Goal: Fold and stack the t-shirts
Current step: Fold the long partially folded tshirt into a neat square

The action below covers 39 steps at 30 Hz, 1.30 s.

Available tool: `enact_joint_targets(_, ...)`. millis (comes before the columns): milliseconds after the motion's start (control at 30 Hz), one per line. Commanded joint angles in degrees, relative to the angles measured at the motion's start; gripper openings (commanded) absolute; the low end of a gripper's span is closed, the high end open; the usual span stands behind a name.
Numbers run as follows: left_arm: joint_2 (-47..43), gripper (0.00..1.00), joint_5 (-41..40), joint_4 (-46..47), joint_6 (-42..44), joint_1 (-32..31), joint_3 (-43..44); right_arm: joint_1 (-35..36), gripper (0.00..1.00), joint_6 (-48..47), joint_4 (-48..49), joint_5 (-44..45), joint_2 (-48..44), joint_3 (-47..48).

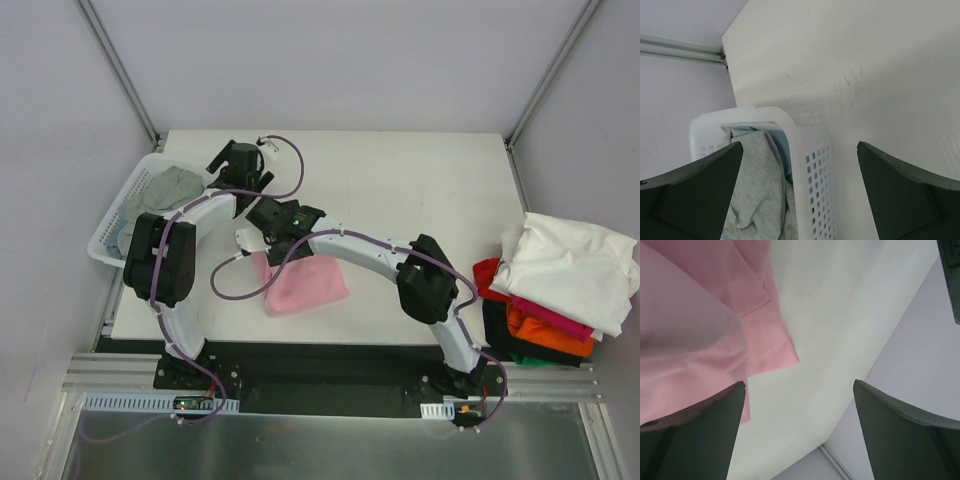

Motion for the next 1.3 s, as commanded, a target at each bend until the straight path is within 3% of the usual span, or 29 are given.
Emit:
enact_joint_targets(0,-0.9,0.99,-4.2,4.5,2.4,0.3,0.0,-0.3,0.93,-0.5,3.9,3.0,0.4,3.4)
enact_joint_targets(300,-0.4,0.99,-7.1,7.3,4.8,2.2,0.4,0.0,1.0,4.1,3.0,3.6,-5.8,-0.2)
enact_joint_targets(600,-4.4,0.99,-4.8,3.8,2.0,2.8,1.3,0.3,0.96,12.9,0.0,2.4,-16.3,-9.6)
enact_joint_targets(900,-17.2,0.99,8.7,-14.0,-8.9,0.5,-3.5,-6.1,0.96,22.4,3.6,2.8,-23.8,-22.4)
enact_joint_targets(1067,-28.0,0.99,15.3,-23.0,-11.9,-3.5,-8.1,-13.2,0.96,25.5,4.3,3.5,-24.5,-24.9)
enact_joint_targets(1100,-29.4,0.99,20.1,-26.5,-13.6,-3.8,-9.0,-15.5,0.96,25.8,4.1,3.2,-24.3,-25.0)
enact_joint_targets(1267,-37.0,0.99,28.8,-33.2,-16.1,-4.6,-12.4,-21.1,0.96,28.0,3.6,0.5,-23.3,-24.2)
